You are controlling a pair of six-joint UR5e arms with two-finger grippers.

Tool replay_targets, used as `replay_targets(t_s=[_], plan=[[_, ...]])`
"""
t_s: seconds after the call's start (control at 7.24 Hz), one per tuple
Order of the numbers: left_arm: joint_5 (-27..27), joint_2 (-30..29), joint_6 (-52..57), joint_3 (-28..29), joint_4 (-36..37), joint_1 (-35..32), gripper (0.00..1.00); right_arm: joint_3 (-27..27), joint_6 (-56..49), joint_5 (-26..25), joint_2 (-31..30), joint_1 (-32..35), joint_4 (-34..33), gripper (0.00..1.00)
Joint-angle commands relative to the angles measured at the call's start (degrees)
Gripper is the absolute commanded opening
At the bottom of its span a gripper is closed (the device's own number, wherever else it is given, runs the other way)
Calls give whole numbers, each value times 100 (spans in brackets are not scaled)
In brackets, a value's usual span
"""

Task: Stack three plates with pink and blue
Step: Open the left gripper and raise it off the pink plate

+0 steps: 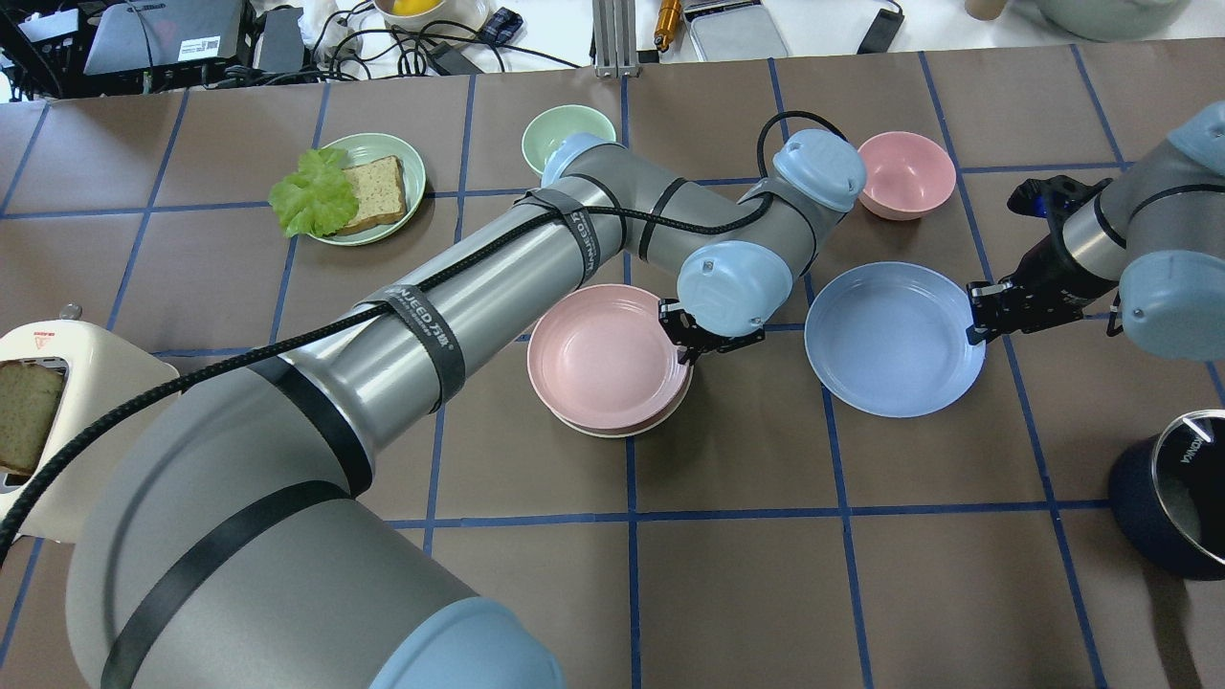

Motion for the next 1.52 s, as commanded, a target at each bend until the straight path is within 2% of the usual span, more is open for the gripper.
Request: replay_targets(t_s=[0.0, 0.28, 0.55, 0.83, 1.11, 1.38], plan=[[-21, -13, -55, 48, -3, 2, 71, 9, 0, 0, 0, 0, 1, 0], [-12, 162, -55, 57, -55, 2, 100, 9, 18, 9, -17, 9, 10, 0], [14, 460, 15, 74, -108, 90, 100, 9, 254, 0, -324, 157, 236, 0], [84, 951, 216, 57, -187, 291, 100, 26, 682, 0, -325, 403, 229, 0], [102, 1531, 891, -13, -563, 782, 100, 44, 1325, 26, -299, 789, 177, 0], [24, 2015, 1611, -48, -1194, 1397, 100, 0, 2090, -35, -334, 1439, -182, 0]])
